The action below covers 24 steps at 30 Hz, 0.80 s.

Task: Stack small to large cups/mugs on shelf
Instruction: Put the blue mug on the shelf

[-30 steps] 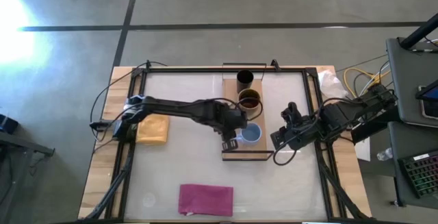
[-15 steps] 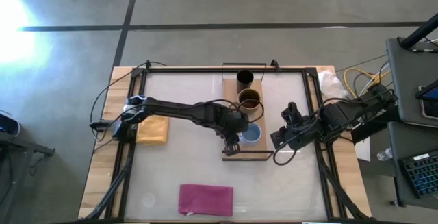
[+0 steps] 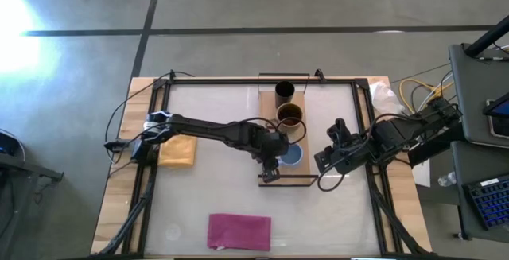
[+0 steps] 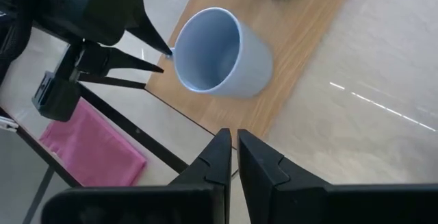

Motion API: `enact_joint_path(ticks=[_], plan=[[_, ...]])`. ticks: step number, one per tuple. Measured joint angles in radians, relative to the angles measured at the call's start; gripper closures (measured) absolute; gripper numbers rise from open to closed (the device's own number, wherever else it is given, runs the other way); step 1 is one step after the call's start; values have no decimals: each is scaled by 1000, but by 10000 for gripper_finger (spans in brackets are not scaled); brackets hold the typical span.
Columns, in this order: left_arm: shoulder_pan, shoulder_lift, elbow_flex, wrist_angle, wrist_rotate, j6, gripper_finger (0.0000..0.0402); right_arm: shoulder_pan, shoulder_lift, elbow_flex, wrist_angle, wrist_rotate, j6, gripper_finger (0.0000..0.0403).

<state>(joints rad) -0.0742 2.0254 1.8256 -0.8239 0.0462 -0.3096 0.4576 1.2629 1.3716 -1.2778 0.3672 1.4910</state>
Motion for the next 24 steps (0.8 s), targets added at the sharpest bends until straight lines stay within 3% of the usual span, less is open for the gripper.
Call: enact_joint_path(ticks=[11,24], plan=[[0,-12,7,4,-139,-1,315,0,0,-12,6,-47,0,385],[-1,-45,6,-33,-162,-25,315,-1,-4,-171,37,-108,80,385]])
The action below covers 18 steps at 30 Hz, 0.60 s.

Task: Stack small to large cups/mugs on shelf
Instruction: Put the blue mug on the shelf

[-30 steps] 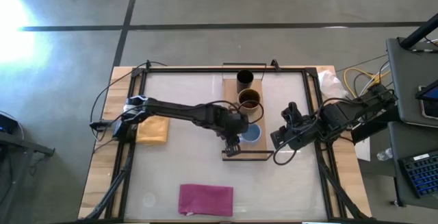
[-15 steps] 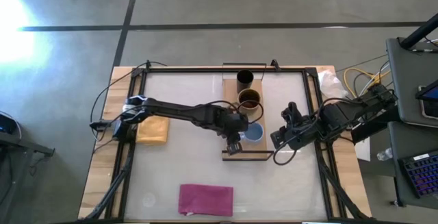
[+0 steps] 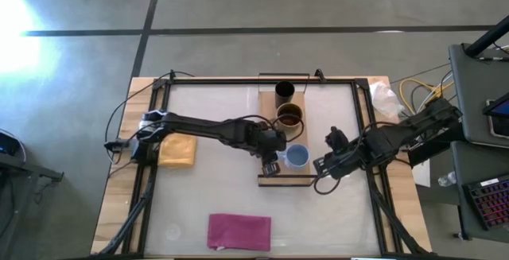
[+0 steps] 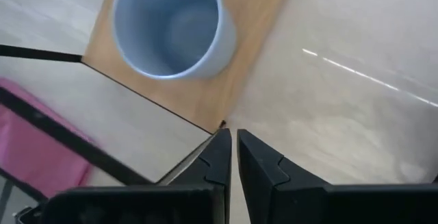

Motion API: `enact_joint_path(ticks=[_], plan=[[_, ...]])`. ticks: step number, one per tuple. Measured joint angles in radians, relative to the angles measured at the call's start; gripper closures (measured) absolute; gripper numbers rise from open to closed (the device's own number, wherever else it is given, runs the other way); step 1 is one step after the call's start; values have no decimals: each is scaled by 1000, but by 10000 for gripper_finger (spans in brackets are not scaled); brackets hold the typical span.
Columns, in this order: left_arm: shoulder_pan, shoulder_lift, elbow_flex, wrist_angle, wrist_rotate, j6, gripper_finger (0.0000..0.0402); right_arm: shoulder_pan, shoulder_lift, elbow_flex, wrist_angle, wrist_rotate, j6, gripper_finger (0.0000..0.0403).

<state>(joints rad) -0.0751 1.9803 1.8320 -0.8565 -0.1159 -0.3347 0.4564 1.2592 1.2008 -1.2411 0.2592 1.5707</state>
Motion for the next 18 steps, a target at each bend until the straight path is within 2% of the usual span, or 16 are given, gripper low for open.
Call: enact_joint_path(ticks=[9,18], plan=[[1,-34,-2,-24,-24,0,315,-63,-51,-212,263,-8,2,386],[0,-34,-7,-78,-24,-25,315,-130,-106,-343,350,-9,6,386]])
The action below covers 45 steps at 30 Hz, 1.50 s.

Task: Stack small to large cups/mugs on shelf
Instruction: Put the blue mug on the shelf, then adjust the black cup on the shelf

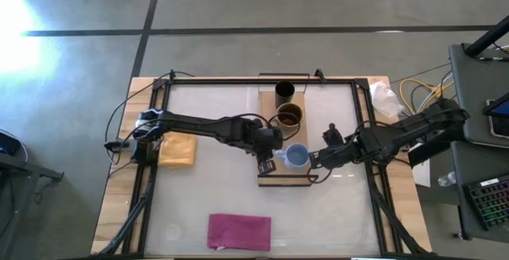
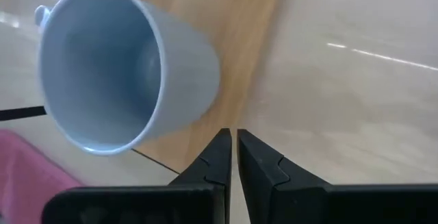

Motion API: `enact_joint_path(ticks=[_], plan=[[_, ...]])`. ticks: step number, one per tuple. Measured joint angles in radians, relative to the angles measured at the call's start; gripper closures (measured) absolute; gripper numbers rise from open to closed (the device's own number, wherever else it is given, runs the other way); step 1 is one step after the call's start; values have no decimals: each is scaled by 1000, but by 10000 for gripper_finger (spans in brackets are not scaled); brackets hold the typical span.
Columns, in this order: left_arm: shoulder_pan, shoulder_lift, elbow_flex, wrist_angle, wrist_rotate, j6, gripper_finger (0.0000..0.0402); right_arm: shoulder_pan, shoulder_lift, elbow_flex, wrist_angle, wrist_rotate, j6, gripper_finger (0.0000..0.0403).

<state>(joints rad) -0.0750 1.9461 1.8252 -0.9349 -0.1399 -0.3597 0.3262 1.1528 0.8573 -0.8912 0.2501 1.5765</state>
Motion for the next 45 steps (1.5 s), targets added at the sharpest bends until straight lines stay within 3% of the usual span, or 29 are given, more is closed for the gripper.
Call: enact_joint_path(ticks=[5,18,38,41,45], plan=[[1,0,0,2,0,-1,315,-19,-6,-55,132,-3,-16,386],[-6,1,0,1,-1,25,315,-94,-5,-65,257,14,-126,386],[-6,-3,0,2,-22,33,315,-129,-13,-64,290,-7,-208,385],[-6,-32,4,17,11,54,315,-129,-41,-27,287,6,-283,385],[-4,-115,9,125,78,124,315,-128,-86,95,273,12,-523,385]])
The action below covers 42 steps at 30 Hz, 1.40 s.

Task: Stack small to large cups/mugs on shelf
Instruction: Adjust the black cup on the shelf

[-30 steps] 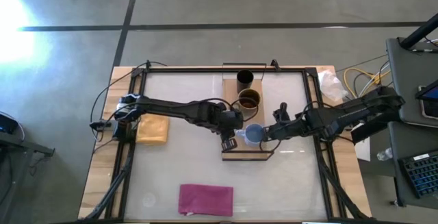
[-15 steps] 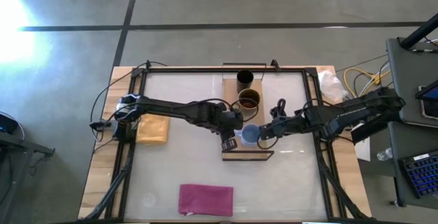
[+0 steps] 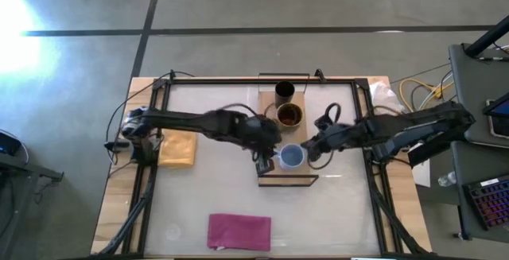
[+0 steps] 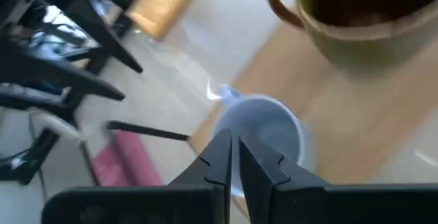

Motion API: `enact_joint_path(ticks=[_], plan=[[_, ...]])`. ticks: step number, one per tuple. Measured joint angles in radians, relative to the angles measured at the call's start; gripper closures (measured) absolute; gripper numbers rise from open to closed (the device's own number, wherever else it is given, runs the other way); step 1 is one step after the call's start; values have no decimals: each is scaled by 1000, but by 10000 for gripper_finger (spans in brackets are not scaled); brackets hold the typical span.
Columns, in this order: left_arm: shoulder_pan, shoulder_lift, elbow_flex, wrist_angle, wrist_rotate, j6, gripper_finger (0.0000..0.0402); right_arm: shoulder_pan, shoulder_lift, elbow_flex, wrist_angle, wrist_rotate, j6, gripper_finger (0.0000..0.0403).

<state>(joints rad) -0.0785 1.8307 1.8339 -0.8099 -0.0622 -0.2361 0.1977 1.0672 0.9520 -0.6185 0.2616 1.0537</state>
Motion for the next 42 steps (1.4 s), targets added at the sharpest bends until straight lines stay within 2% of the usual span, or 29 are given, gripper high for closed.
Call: enact_joint_path(ticks=[4,8,11,14,17,19,22,25,26,32,35,37,42], plan=[[0,-94,-1,49,-48,67,315,0,-36,165,-145,-7,-10,385],[0,-186,-3,59,-49,-35,315,10,-68,301,-182,31,6,385],[-10,-234,-4,90,-43,-49,315,42,-74,366,-86,72,-213,385],[-22,-264,-6,85,25,-26,315,97,-62,385,85,13,-425,385],[-47,-289,-37,78,126,-38,315,170,-25,345,272,-107,-512,385],[-71,-319,-116,151,132,-44,315,214,2,284,381,-108,-535,385],[-80,-381,-293,381,214,-63,315,200,13,159,484,-122,-525,385],[-26,-455,-469,662,358,-100,315,130,-58,46,564,-160,-490,385],[1,-483,-513,715,377,-114,315,102,-92,13,580,-179,-481,385],[214,-582,-679,720,386,-177,315,-47,-294,-118,596,-216,-424,385],[295,-594,-705,718,444,-179,315,-82,-366,-148,598,-205,-417,385],[322,-595,-708,719,476,-202,315,-86,-388,-154,593,-210,-416,385],[327,-589,-708,757,448,-173,315,-87,-405,-138,610,-206,-399,385]])
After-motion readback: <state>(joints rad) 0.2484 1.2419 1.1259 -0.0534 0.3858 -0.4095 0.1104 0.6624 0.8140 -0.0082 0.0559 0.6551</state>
